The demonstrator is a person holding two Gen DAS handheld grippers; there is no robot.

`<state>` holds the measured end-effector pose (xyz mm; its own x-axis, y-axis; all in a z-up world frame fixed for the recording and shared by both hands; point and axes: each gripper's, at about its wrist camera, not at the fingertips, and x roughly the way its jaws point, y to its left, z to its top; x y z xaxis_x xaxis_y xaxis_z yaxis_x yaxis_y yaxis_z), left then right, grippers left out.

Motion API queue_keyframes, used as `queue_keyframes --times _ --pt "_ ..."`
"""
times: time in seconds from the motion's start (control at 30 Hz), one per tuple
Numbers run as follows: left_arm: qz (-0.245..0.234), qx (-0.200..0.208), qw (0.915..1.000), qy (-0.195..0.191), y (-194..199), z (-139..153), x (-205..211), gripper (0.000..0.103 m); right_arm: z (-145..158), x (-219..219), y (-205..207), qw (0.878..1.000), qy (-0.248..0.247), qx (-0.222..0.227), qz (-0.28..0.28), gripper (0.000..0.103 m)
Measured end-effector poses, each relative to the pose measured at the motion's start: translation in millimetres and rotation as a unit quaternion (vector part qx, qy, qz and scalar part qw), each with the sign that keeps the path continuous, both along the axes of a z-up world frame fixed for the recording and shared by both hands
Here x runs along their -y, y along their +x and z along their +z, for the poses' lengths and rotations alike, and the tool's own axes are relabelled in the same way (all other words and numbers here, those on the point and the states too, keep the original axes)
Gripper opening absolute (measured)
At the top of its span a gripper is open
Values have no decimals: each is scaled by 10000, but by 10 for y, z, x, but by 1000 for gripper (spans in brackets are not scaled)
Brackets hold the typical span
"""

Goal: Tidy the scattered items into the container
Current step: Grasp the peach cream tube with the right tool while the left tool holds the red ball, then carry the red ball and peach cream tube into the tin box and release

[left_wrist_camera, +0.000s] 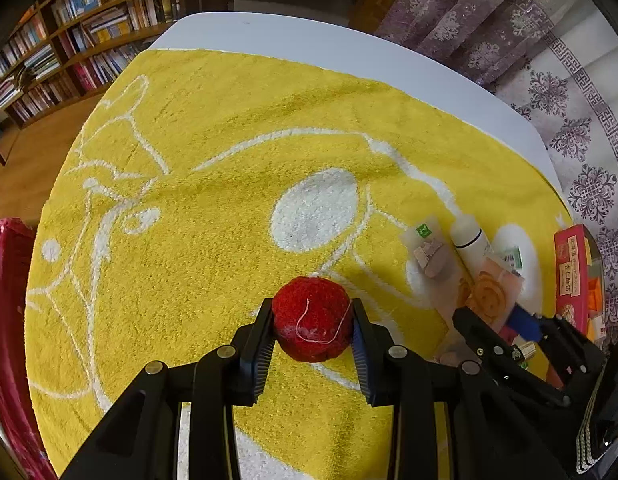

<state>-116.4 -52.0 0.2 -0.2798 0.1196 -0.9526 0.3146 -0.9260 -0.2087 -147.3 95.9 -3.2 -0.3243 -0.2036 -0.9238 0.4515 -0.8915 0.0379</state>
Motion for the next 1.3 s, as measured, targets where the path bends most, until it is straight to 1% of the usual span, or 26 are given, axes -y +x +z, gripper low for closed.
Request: queue_keyframes --times 0.03,0.07,0.13,0.17,0.2,0.27,0.3,0.47,0.6,0.73,1.1,1.3 --pt "8 -3 10000 -4 5 7 2 37 0 -11 9 10000 -31 13 0 33" --pt "17 -6 10000 -5 11 16 3 37 -12 -20 10 9999 -72 118 20 23" --pt "22 -22 10000 -12 24 38 -3 37 10 -54 28 9996 -212 184 -6 21" --pt "20 -36 10000 -23 31 53 -10 37 31 -76 35 9992 -323 241 -27 18" --pt "21 -46 10000 -28 39 68 -17 37 66 -126 40 9979 -538 359 -94 15" --pt "22 -62 10000 -43 51 92 -32 37 110 -197 39 9952 -805 510 -217 12" --pt "24 -69 10000 -53 58 106 -43 37 148 -270 37 9929 -978 599 -305 11" --pt "10 -138 9998 -125 113 217 -98 37 327 -450 84 9871 -1375 674 -472 11" --pt "3 -213 9996 -181 170 324 -173 37 475 -625 111 9782 -1815 779 -647 11" --pt "-15 -303 9992 -242 208 440 -302 37 576 -818 143 9701 -2122 867 -800 11" --pt "-169 -534 9977 -377 356 743 -790 37 871 -1377 350 9662 -2311 569 -992 11" --pt "-386 -662 9961 -438 385 886 -1187 37 993 -1713 436 9642 -2383 392 -1099 11"
